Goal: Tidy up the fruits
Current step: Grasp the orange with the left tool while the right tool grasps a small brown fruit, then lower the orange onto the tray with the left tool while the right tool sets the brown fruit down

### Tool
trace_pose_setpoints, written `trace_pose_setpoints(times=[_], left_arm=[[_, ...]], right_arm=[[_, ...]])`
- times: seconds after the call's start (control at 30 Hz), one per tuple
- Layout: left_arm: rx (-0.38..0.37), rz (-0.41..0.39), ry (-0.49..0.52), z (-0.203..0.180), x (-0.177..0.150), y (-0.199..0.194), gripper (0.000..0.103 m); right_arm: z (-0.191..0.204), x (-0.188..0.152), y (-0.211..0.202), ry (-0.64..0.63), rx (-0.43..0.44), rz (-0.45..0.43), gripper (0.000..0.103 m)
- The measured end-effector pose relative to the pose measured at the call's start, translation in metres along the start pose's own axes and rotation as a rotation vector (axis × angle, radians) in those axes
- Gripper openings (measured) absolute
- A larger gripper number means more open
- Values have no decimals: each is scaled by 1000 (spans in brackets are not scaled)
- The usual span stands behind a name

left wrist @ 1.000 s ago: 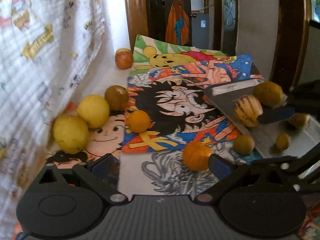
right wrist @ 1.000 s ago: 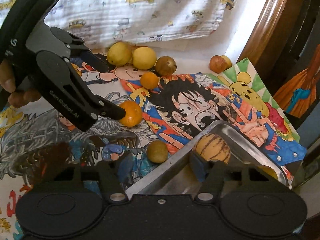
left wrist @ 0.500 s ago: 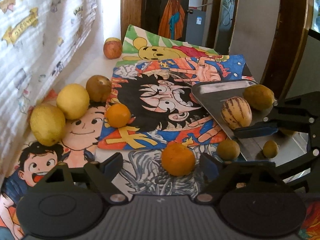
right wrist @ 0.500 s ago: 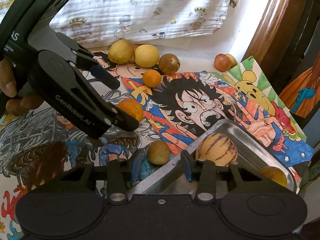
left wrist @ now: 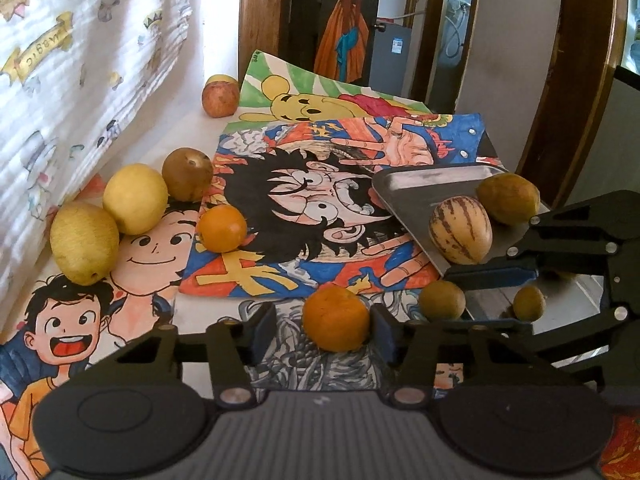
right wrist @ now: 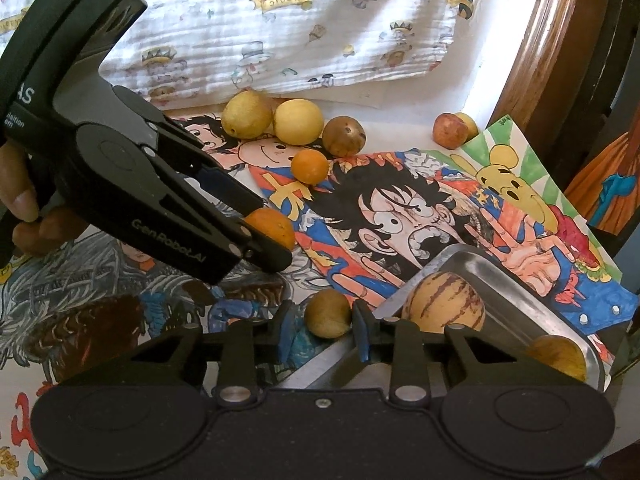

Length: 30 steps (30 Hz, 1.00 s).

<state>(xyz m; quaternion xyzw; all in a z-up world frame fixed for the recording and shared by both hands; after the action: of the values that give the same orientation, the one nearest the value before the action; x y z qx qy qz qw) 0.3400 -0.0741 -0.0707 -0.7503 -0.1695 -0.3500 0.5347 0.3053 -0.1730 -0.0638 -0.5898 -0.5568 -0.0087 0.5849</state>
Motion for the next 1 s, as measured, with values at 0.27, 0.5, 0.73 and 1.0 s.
trace_pose_setpoints(times=[0.27,0.5,0.73,1.0], left_arm=[[3,1,-17,-6,-2,0,40],[7,-5,-115,-1,-3,-8,39],[51,-10,-185,0,-3,-19,39],[68,-47,-286,-4,-10,-38,39]], right_arm=[[-1,1,2,9,-3,-9,32],[-2,1,1,31,-15,-18,28],[-5,-1,-4,105,-2,-28,28],[-10,-2,-23,191,-13,-67,28]])
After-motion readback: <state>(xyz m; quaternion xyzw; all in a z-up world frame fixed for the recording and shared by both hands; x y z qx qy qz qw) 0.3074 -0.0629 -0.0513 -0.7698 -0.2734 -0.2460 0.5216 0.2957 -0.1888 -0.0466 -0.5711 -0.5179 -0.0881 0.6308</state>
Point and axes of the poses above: each gripper's, at about its wrist camera, not at the fingertips, and y roughly the way its jaws point, z to its left, x to its top, the point moved 8 cm from there along y, roughly the way its jaws point, and after that the axes turned 8 degrees about -y, right-handed, at the moved point
